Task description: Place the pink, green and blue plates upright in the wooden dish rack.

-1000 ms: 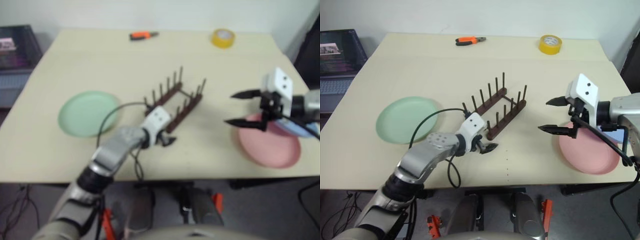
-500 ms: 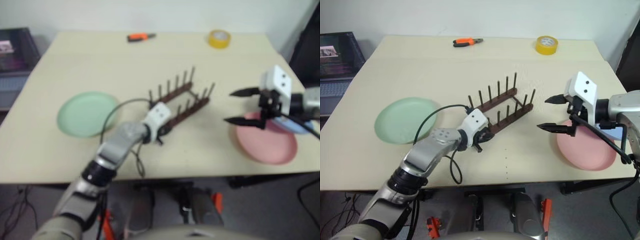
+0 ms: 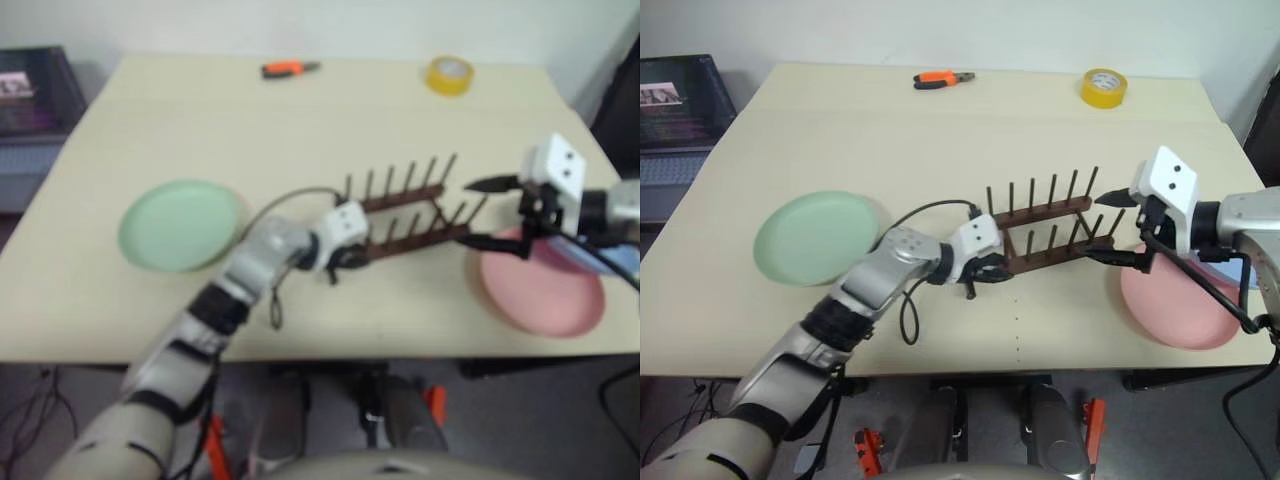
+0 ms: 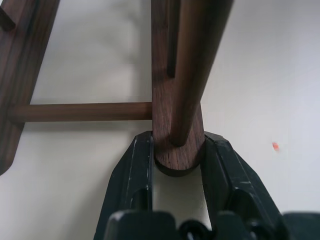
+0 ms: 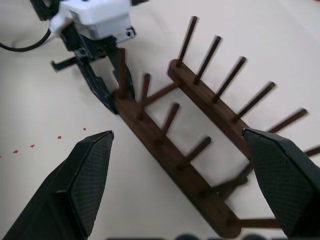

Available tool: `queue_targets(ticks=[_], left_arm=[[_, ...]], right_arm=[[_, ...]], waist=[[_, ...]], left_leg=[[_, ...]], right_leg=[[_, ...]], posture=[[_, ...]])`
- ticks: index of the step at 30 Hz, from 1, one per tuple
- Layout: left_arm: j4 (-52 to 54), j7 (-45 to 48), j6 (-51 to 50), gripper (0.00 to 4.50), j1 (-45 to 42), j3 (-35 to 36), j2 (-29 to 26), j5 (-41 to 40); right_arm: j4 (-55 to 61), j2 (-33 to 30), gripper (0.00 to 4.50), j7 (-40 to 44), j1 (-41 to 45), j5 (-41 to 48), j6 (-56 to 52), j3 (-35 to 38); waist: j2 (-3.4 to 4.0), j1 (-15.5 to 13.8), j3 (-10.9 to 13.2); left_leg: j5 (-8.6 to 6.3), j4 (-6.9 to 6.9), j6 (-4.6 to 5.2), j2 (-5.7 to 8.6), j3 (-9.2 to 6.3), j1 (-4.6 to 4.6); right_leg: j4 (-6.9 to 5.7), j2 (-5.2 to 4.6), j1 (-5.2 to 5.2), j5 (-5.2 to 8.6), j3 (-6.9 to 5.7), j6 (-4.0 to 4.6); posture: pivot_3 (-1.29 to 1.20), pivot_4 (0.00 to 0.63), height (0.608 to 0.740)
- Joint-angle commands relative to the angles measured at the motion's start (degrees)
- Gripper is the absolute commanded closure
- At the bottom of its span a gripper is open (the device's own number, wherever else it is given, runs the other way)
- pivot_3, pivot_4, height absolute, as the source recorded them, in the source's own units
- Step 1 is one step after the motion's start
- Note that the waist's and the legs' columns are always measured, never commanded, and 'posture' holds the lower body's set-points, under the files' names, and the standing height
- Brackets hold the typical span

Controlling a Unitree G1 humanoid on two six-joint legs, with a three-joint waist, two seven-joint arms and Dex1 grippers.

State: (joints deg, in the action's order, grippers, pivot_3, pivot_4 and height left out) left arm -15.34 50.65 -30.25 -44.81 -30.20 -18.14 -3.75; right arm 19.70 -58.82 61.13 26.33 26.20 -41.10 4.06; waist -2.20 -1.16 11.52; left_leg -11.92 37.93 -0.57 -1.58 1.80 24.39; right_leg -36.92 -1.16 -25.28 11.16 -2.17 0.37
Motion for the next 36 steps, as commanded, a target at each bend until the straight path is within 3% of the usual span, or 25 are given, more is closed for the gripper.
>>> queue_targets(ticks=[1, 8, 16, 26, 31, 34, 36], left_arm=[[-4.6, 0.3, 5.0, 3.48, -2.9, -0.4, 3.7, 2.0], [-14.2, 0.7, 10.9, 3.48, -6.0, 0.1, 8.3, 5.2], [-16.2, 0.9, 13.6, 3.48, -6.4, 0.7, 7.5, 8.4], [0.3, 3.3, 6.4, 0.13, -0.9, 5.1, -1.1, 6.9], [19.6, 8.5, -3.4, 0.13, 4.4, 9.7, -7.7, 0.0], [29.8, 10.5, -10.9, 0.74, 6.0, 9.8, -8.8, -5.1], [32.8, 10.1, -13.5, 1.37, 6.3, 8.3, -8.6, -6.0]], right_arm=[[3.3, -1.5, 0.00, -1.0, -0.7, 1.6, -1.4, 4.0], [5.3, -2.1, 0.00, -2.1, -2.6, 2.5, -3.0, 5.9], [5.7, -3.3, 0.00, -2.5, -4.5, 3.0, -3.5, 7.5], [5.8, -6.9, 0.00, -2.0, -11.3, 1.3, -3.6, 8.3], [3.5, -4.7, 0.00, -7.2, -11.5, -2.6, -4.9, 2.5], [2.6, -2.8, 0.58, -9.5, -11.0, -4.7, -5.3, -1.3], [1.6, -1.8, 1.20, -10.7, -10.1, -6.2, -5.4, -3.4]], waist=[[0.00, -0.1, 0.0], [0.02, -0.1, 0.0], [0.02, -0.1, 0.0], [0.02, 0.9, 0.0], [0.02, 1.4, 0.0], [0.04, 1.1, 0.0], [0.04, 1.0, 0.0]], left_leg=[[0.00, 0.01, 0.00, 0.00, 0.01, 0.00], [0.00, 0.01, 0.00, 0.00, 0.00, -0.02], [0.00, 0.03, 0.00, -0.02, 0.00, -0.06], [0.00, -0.08, 0.00, -0.07, -0.03, -0.12], [0.00, -0.09, -0.01, -0.12, -0.12, -0.13], [0.00, -0.07, -0.01, -0.14, -0.13, -0.15], [0.00, -0.02, -0.01, -0.08, -0.13, -0.13]], right_leg=[[0.01, 0.01, 0.00, 0.00, 0.00, 0.01], [0.00, 0.01, 0.03, -0.02, 0.00, -0.03], [0.02, -0.02, 0.07, -0.01, 0.00, -0.02], [-0.05, 0.07, 0.04, -0.06, 0.02, -0.10], [-0.09, 0.07, 0.01, -0.05, 0.03, -0.09], [-0.07, 0.02, 0.03, 0.07, 0.04, 0.12], [-0.02, -0.03, 0.08, 0.07, 0.03, 0.10]], posture=[[0.00, 0.150, 0.740], [0.00, 0.150, 0.740], [0.00, 0.150, 0.740], [0.00, 0.150, 0.740], [0.00, 0.150, 0.740], [0.00, 0.150, 0.740], [0.00, 0.150, 0.740]])
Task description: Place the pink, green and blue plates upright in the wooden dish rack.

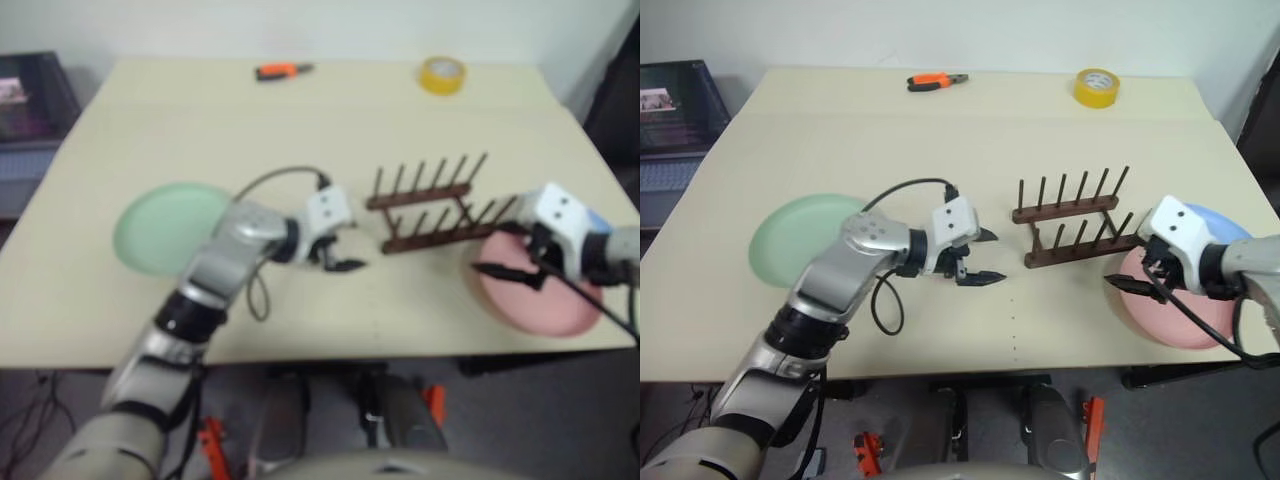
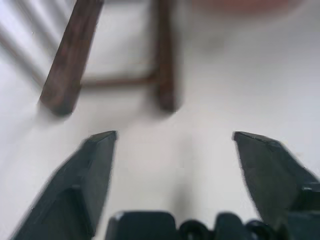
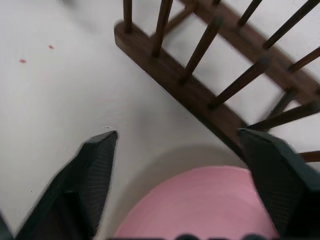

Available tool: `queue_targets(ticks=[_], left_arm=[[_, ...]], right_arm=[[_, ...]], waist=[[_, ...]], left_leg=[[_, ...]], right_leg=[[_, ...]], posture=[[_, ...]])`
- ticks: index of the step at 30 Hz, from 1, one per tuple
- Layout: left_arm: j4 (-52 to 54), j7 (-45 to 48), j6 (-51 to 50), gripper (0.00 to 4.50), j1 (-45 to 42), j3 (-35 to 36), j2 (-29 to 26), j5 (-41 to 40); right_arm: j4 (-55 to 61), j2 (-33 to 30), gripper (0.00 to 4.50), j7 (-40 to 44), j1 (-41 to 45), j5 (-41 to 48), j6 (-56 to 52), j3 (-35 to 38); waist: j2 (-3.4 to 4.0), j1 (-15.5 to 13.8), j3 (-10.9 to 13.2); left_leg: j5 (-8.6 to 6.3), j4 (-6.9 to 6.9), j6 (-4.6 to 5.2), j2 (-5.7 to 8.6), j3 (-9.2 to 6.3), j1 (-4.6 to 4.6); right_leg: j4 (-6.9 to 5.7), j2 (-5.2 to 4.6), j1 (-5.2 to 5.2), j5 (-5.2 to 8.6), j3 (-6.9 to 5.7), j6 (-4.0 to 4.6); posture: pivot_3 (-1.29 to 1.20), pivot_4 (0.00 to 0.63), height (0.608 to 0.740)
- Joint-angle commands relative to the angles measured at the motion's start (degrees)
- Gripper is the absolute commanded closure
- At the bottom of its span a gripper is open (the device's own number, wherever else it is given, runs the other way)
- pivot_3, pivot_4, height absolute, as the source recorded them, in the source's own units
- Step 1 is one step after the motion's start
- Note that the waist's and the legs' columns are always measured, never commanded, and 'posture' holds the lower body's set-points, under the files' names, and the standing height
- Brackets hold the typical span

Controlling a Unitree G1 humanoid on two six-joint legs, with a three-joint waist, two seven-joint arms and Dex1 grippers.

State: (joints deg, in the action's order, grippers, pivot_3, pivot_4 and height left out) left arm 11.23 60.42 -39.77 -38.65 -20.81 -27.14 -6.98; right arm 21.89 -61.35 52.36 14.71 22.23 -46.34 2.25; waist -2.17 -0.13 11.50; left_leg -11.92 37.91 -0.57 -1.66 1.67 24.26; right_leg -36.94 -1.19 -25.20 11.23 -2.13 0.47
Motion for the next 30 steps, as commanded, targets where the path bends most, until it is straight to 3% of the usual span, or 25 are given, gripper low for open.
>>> queue_targets(ticks=[1, 7, 9, 15, 30], left_arm=[[6.6, -0.6, -5.2, 1.80, 0.2, -1.7, 1.1, -2.9], [3.1, -8.5, -9.7, 3.98, 1.4, -7.8, 9.9, -1.6], [-0.7, -11.6, -10.0, 4.50, 1.7, -8.4, 13.4, -1.1], [-14.2, -16.9, -5.7, 4.50, 0.8, -8.4, 20.5, 0.2], [-33.1, -28.8, 5.2, 4.50, -6.3, -4.4, 26.5, 6.5]], right_arm=[[-1.0, 1.0, 1.63, -2.2, 2.0, -3.0, -0.1, -2.7], [-5.4, 4.2, 3.84, -5.6, 5.0, -9.7, 0.5, -10.3], [-7.3, 6.3, 4.48, -7.1, 6.6, -11.1, 0.3, -11.5], [-12.3, 13.4, 4.48, -12.4, 11.5, -16.1, -1.0, -14.7], [-18.8, 20.5, 4.48, -16.4, 16.0, -22.9, -1.6, -17.8]], waist=[[0.00, 0.0, 0.0], [0.00, 0.1, 0.0], [0.00, 0.1, 0.0], [0.02, 0.4, 0.0], [0.04, 0.4, 0.0]], left_leg=[[0.00, 0.02, 0.00, 0.03, 0.01, 0.00], [0.01, 0.05, 0.01, 0.07, 0.03, -0.01], [0.01, 0.04, 0.02, 0.09, 0.04, -0.01], [0.01, 0.03, 0.02, 0.13, 0.06, -0.15], [0.01, 0.06, 0.02, 0.11, 0.13, -0.19]], right_leg=[[0.03, 0.00, 0.02, -0.01, 0.00, -0.03], [0.06, 0.00, 0.04, -0.07, 0.04, -0.13], [0.02, 0.03, 0.01, -0.07, 0.06, -0.12], [-0.09, 0.22, 0.02, -0.08, 0.06, -0.11], [-0.04, 0.12, 0.09, -0.18, 0.09, -0.27]], posture=[[0.00, 0.150, 0.740], [0.00, 0.150, 0.740], [0.00, 0.150, 0.740], [0.00, 0.150, 0.740], [0.00, 0.150, 0.740]])
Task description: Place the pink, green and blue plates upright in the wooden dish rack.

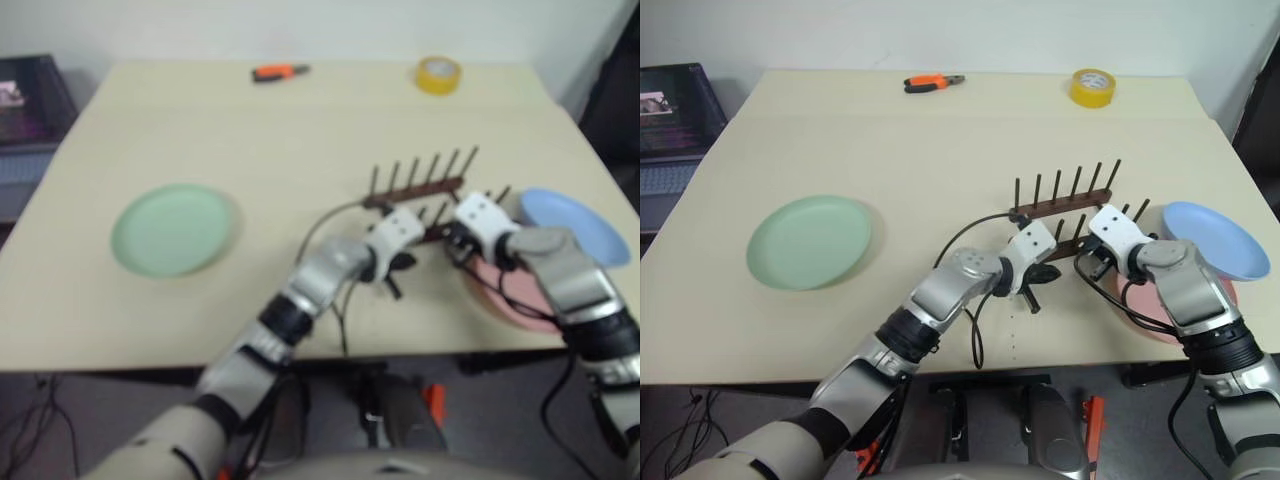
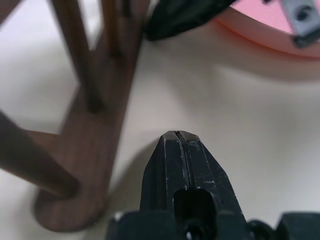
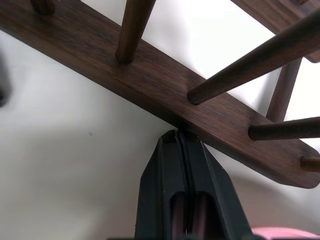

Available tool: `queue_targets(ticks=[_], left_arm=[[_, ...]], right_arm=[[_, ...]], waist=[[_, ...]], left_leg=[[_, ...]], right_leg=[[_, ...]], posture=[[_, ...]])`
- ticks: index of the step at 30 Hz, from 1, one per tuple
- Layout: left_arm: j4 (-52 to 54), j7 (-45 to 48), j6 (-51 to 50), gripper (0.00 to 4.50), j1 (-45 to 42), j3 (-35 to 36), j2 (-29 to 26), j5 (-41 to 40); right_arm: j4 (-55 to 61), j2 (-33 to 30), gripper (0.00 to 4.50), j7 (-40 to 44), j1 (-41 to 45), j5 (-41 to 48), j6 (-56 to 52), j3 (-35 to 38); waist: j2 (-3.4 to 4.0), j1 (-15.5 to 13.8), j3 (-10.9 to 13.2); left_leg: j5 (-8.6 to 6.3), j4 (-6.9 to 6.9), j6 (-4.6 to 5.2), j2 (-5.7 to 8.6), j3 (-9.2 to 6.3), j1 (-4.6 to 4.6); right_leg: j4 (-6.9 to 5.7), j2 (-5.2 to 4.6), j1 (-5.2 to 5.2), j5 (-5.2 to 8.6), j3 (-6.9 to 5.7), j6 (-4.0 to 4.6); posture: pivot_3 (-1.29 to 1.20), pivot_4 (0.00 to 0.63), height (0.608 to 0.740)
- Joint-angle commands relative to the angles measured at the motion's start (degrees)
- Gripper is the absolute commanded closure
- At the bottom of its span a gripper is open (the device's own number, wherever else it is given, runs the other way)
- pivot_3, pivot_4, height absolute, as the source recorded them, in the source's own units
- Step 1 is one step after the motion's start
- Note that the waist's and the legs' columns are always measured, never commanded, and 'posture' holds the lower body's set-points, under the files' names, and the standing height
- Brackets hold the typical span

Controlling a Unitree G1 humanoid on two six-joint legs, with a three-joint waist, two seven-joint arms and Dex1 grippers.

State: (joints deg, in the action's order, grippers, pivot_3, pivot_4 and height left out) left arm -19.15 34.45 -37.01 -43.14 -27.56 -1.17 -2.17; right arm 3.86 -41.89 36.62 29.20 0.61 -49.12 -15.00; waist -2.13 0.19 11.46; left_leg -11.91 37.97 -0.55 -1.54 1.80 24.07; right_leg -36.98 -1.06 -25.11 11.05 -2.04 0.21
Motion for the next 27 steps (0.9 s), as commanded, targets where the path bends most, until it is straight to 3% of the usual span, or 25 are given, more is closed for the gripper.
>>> queue_targets(ticks=[1, 14, 27], left_arm=[[-3.9, -3.5, 3.3, 4.50, -2.3, 2.9, 0.6, 2.0], [-15.5, -7.8, 12.6, 4.50, -6.2, 6.8, 1.1, 4.5], [-32.8, -10.9, 23.3, 4.50, -13.5, 10.0, 4.3, 7.1]], right_arm=[[-1.4, 1.4, 4.48, -0.7, 1.9, -1.8, 1.3, -0.7], [-8.0, 5.8, 4.48, -3.5, 6.2, -6.9, 4.1, -1.3], [-21.9, 11.8, 4.48, -7.3, 12.2, -9.5, 14.5, -0.6]], waist=[[0.00, 0.1, 0.0], [0.01, 0.2, 0.0], [0.00, 0.2, 0.0]], left_leg=[[0.00, 0.00, 0.00, 0.00, 0.03, -0.05], [0.01, -0.05, 0.02, -0.02, 0.07, -0.11], [0.01, -0.06, 0.02, 0.00, 0.08, -0.10]], right_leg=[[0.00, 0.00, 0.01, 0.00, 0.00, 0.01], [0.01, 0.03, 0.04, -0.18, -0.02, -0.28], [0.01, 0.03, 0.04, -0.21, -0.05, -0.31]], posture=[[0.00, 0.150, 0.740], [0.00, 0.150, 0.740], [0.00, 0.150, 0.740]])
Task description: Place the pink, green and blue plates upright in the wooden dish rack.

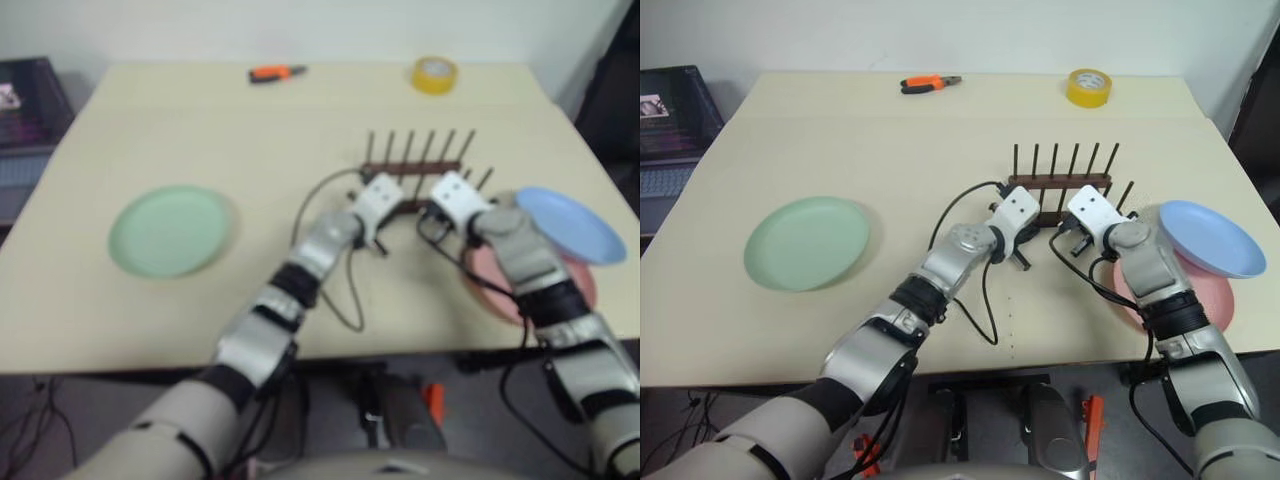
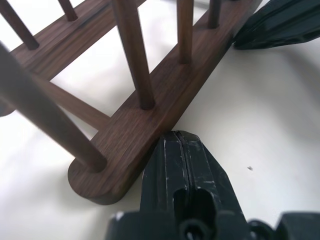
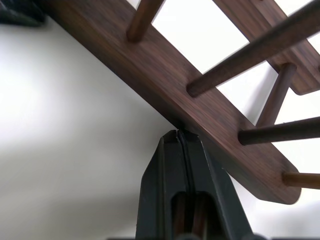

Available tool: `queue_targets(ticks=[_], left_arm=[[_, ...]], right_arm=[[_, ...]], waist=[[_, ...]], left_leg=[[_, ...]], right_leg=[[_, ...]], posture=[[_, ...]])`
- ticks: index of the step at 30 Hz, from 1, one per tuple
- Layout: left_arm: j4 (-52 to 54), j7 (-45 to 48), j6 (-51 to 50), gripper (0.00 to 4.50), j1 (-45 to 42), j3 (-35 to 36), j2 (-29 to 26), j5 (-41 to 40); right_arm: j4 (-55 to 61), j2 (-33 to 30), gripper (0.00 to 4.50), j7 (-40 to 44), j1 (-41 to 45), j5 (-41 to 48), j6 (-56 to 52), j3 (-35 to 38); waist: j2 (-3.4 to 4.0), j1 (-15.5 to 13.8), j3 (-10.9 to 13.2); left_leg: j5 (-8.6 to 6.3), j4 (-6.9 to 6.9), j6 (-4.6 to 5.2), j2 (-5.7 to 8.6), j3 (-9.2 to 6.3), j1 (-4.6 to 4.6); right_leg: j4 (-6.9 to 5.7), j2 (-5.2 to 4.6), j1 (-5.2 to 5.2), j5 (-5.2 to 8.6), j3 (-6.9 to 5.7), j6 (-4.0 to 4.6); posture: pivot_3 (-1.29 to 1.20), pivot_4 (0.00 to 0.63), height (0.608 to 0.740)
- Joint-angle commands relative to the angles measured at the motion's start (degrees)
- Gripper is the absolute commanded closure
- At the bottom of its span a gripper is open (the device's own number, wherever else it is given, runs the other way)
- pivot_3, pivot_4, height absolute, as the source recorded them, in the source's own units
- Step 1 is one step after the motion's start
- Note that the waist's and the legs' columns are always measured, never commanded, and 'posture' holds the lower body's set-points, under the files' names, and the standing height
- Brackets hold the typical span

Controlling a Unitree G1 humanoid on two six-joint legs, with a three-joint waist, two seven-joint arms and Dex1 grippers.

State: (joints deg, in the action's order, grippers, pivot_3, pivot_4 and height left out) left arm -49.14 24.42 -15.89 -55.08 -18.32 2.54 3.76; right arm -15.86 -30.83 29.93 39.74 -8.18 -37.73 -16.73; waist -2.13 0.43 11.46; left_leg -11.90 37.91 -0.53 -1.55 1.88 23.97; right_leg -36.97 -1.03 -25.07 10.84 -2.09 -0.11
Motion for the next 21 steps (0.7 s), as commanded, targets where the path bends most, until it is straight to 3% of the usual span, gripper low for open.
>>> queue_targets(ticks=[1, 7, 11, 13, 17, 21], left_arm=[[-3.7, -1.0, 2.6, 4.50, -2.0, 1.2, 0.9, 1.2], [-6.1, -1.0, 4.8, 4.50, -3.0, 2.3, 1.3, 1.9], [0.8, 2.3, 1.5, 4.50, -0.7, 1.2, -0.6, 2.3], [8.5, 5.4, -1.9, 4.50, 2.0, 0.6, -2.3, 2.0], [40.0, 14.6, -19.4, 4.50, 11.0, -0.7, -11.4, -0.9], [60.6, 18.4, -34.1, 3.58, 13.3, 2.3, -17.6, -6.3]], right_arm=[[-3.1, 0.9, 4.48, -0.7, 2.1, -0.8, 4.3, 1.0], [-6.5, 2.2, 4.48, -1.2, 3.7, -1.3, 7.8, 1.4], [-2.1, 1.4, 4.48, 2.2, 2.7, -0.9, 5.7, 1.2], [2.3, 0.3, 4.48, 5.1, 1.5, -0.5, 4.1, 0.8], [19.5, -6.1, 4.48, 15.4, -1.7, 0.7, -2.5, -1.3], [29.1, -10.9, 4.50, 23.3, -1.7, 3.8, -5.1, -1.9]], waist=[[0.00, 0.0, 0.0], [0.00, 0.0, 0.0], [0.00, 0.1, 0.0], [0.01, 0.3, 0.0], [0.06, 0.8, 0.0], [0.06, 0.9, 0.0]], left_leg=[[0.00, 0.00, 0.00, 0.00, 0.01, 0.00], [0.00, -0.02, 0.00, -0.01, 0.02, 0.00], [0.00, -0.05, 0.00, -0.01, 0.03, 0.02], [0.00, -0.11, -0.01, -0.03, 0.05, 0.08], [-0.01, -0.25, -0.03, -0.14, -0.02, 0.36], [-0.01, -0.21, -0.04, -0.14, -0.17, 0.48]], right_leg=[[0.00, 0.00, 0.00, 0.00, 0.00, 0.00], [0.00, 0.00, -0.01, -0.01, 0.01, -0.01], [0.00, 0.00, -0.04, 0.00, 0.01, -0.01], [0.00, 0.01, -0.14, 0.00, 0.04, 0.00], [-0.03, 0.02, -0.39, 0.11, 0.07, 0.18], [-0.04, 0.01, -0.47, 0.18, -0.02, 0.27]], posture=[[0.00, 0.150, 0.740], [0.00, 0.150, 0.740], [0.00, 0.150, 0.740], [0.00, 0.150, 0.740], [0.00, 0.150, 0.740], [0.00, 0.150, 0.740]])
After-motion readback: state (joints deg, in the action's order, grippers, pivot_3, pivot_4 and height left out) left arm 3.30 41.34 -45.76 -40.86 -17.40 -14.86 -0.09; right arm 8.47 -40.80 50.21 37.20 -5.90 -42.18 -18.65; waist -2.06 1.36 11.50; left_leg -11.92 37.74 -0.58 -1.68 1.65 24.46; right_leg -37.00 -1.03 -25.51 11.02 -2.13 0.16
